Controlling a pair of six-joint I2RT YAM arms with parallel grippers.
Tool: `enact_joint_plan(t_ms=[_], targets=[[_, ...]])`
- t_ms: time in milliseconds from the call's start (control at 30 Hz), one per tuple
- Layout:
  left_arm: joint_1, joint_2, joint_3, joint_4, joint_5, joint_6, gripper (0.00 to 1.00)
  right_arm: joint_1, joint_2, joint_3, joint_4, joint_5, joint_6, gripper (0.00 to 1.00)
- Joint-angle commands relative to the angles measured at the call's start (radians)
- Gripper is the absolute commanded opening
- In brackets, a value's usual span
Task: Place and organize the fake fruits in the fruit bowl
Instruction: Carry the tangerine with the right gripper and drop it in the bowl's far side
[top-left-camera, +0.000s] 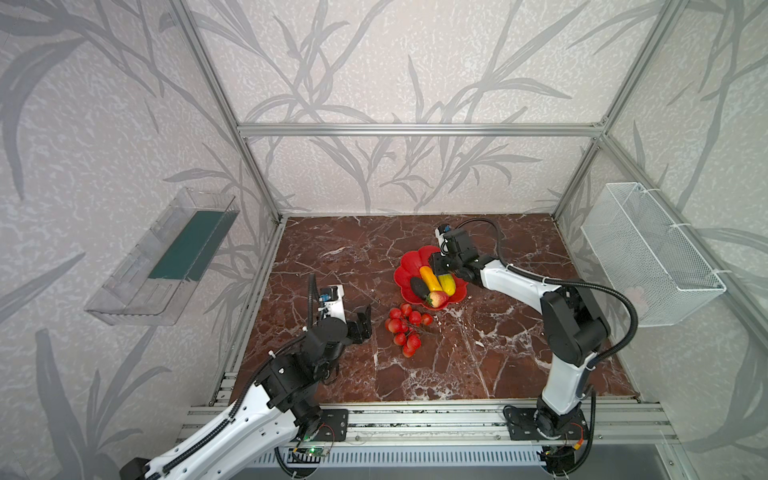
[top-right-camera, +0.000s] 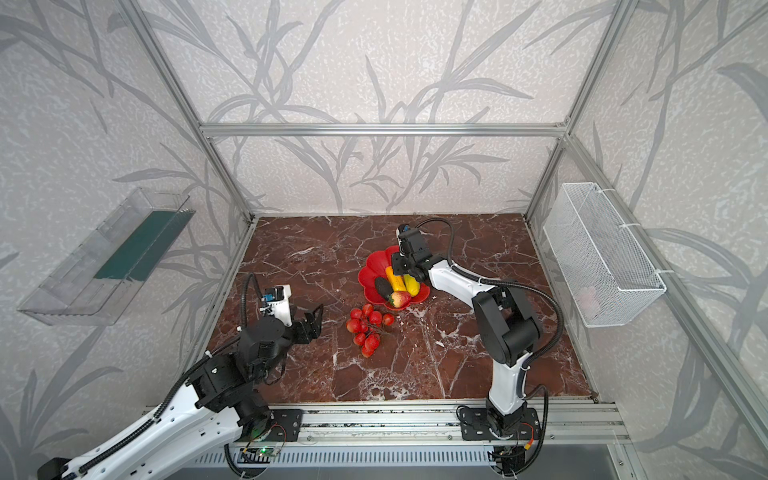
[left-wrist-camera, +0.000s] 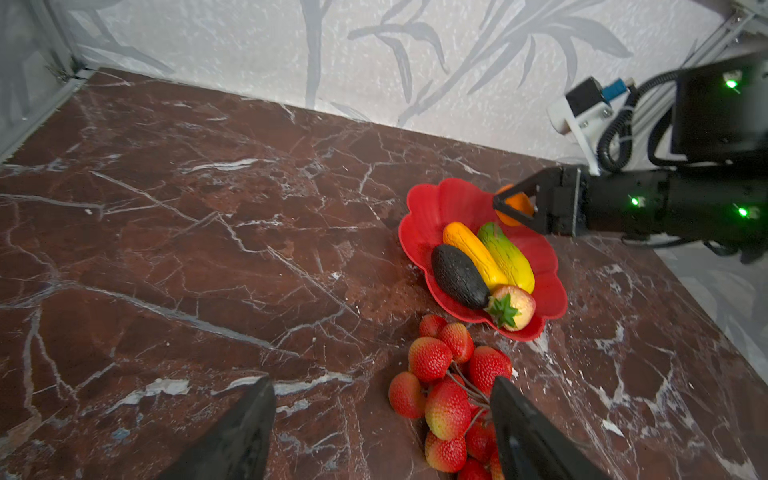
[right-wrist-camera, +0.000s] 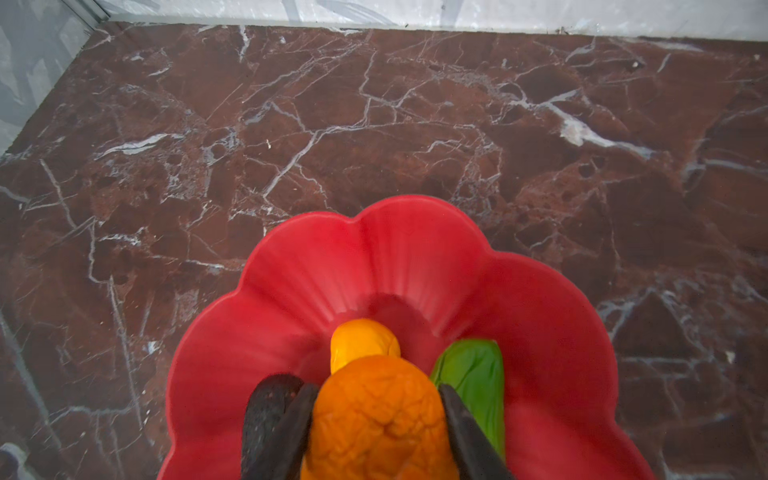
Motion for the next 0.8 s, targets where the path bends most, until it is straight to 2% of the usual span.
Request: enact_joint_plan(t_ms=[0, 233, 433, 633, 767], targets=[[0.003, 0.031, 0.049, -0.021, 0.099, 0.053, 0.79, -0.012, 0.056, 0.069, 0.017, 0.01, -0.033, 0.4], [0.002, 0.111, 0.083, 0.014, 0.265, 0.157, 0.74, -0.018, 0.167, 0.158, -0.015, 0.046, -0.068, 0.45], [-0.003, 0.168, 0.105, 0.054, 0.344, 0.221, 0.7, -0.028, 0.186, 0.176, -0.047, 0.053, -0.064, 0.67], [-0.03, 0.276, 0.129, 0.114, 0.382, 0.27, 0.68, -0.061, 0.049, 0.097, -0.031, 0.04, -0.022, 0.83], [-0.105, 0.39, 0.171, 0.142, 0.346, 0.345, 0.65, -0.077, -0.142, -0.089, 0.043, 0.011, 0.027, 0.88]])
